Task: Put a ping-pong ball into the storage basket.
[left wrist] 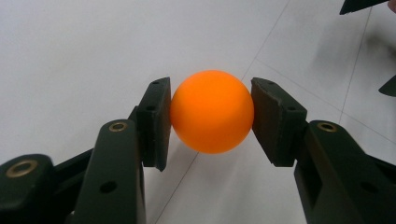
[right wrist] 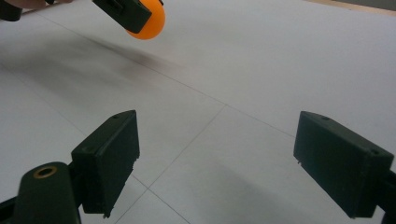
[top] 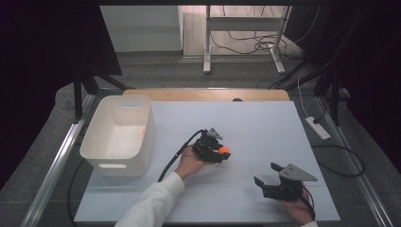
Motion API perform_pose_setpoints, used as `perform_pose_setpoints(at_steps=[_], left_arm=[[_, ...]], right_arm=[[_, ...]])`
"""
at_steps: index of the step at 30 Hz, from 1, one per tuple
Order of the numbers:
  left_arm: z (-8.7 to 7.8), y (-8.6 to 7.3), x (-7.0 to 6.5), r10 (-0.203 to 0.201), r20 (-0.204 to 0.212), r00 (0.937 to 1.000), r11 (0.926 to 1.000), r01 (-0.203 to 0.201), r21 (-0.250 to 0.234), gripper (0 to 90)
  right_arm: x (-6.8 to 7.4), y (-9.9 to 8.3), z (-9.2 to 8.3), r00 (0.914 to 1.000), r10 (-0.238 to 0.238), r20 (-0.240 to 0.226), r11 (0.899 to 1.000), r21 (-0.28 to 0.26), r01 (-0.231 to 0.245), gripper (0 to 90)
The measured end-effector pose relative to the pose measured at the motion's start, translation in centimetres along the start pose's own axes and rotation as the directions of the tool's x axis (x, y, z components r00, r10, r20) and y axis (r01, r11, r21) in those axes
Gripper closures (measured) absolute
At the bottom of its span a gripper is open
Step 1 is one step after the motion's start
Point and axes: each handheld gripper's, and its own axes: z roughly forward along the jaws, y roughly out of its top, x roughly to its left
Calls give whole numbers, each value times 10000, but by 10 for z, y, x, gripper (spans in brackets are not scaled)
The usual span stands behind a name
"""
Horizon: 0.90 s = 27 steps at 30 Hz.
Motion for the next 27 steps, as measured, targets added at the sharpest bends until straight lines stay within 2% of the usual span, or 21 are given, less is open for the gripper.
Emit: perform_pose_setpoints(at_steps=[9,14,27], left_arm=[[-10,0,-1,23,33,10000,9996,-22,-274,509],[-18,0,-2,31,-135,9999,9991,-37,-431,509],[-40,0,-1,-71,-120,9999,9946,58,-1032,509]], right_arm=[[0,0,0,10000,-22,9,10000,1,22,145],[0,0,0,10000,-25,8,10000,6,25,145],[1,0,1,10000,-26,-3,10000,22,26,145]])
